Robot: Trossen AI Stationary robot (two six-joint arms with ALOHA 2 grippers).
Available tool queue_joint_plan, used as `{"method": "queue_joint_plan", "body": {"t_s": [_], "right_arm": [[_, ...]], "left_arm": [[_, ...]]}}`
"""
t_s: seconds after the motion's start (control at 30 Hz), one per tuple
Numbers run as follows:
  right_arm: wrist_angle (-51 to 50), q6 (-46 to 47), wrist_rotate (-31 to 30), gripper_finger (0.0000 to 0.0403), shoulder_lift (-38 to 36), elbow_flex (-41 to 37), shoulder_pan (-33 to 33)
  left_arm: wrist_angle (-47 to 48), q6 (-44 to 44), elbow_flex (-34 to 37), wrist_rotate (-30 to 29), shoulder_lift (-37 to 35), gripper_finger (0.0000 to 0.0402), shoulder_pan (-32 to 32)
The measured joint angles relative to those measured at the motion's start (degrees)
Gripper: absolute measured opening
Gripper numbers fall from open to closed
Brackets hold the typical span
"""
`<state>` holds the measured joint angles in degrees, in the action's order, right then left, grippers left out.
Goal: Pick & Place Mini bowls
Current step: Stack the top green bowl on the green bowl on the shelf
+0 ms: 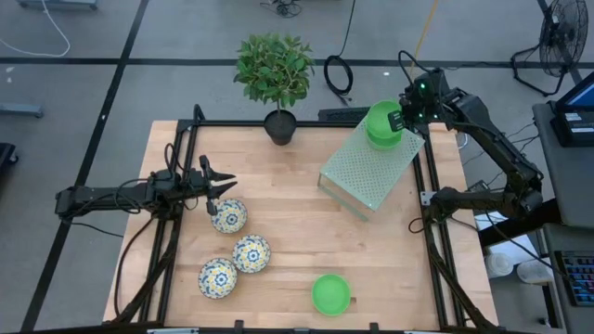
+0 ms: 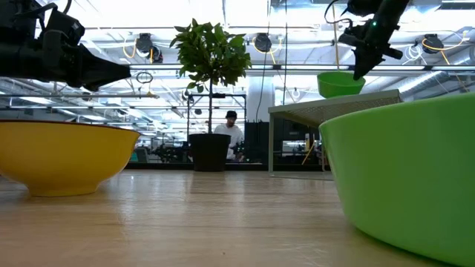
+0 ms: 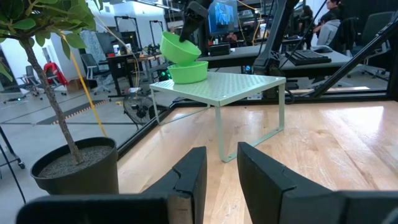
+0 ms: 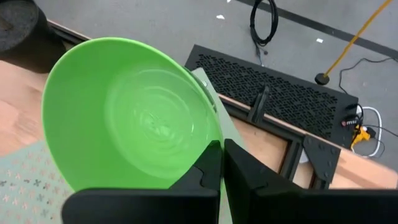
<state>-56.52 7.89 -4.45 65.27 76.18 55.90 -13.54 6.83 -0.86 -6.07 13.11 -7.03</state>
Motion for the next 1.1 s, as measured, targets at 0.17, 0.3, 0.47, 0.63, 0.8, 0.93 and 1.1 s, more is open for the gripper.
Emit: {"method": "queue_joint_plan", "body": {"t_s": [0.17, 0.3, 0.47, 0.63, 0.8, 0.93, 1.1], "right_arm": [[-2.3, 0.5, 0.0, 0.0000, -1.3, 0.0, 0.0], [-4.8, 0.9, 0.0, 0.0000, -1.4, 0.0, 0.0], [-5.1, 1.3, 0.1, 0.0000, -1.4, 0.0, -0.2], [-5.1, 1.5, 0.2, 0.0000, -1.4, 0.0, -0.2], [-5.1, 1.8, 0.2, 0.0000, -1.4, 0.0, -0.2], [-4.9, 1.9, 0.2, 0.0000, -1.4, -0.7, -0.2], [-3.2, 1.7, 0.2, 0.0000, -1.4, -4.2, -0.2]], "left_arm": [[0.0, 0.0, 0.0, 0.0, 0.0, 0.0093, 0.0], [0.0, 0.0, 0.0, 0.0, 0.0, 0.0093, 0.0], [0.0, 0.0, 0.0, 0.0, 0.0, 0.0093, 0.0], [0.0, 0.0, 0.0, 0.0, 0.0, 0.0093, 0.0], [0.0, 0.0, 0.0, 0.0, 0.0, 0.0093, 0.0], [0.0, 0.0, 0.0, 0.0, 0.0, 0.0093, 0.0], [0.0, 0.0, 0.0, 0.0, 0.0, 0.0093, 0.0]]}}
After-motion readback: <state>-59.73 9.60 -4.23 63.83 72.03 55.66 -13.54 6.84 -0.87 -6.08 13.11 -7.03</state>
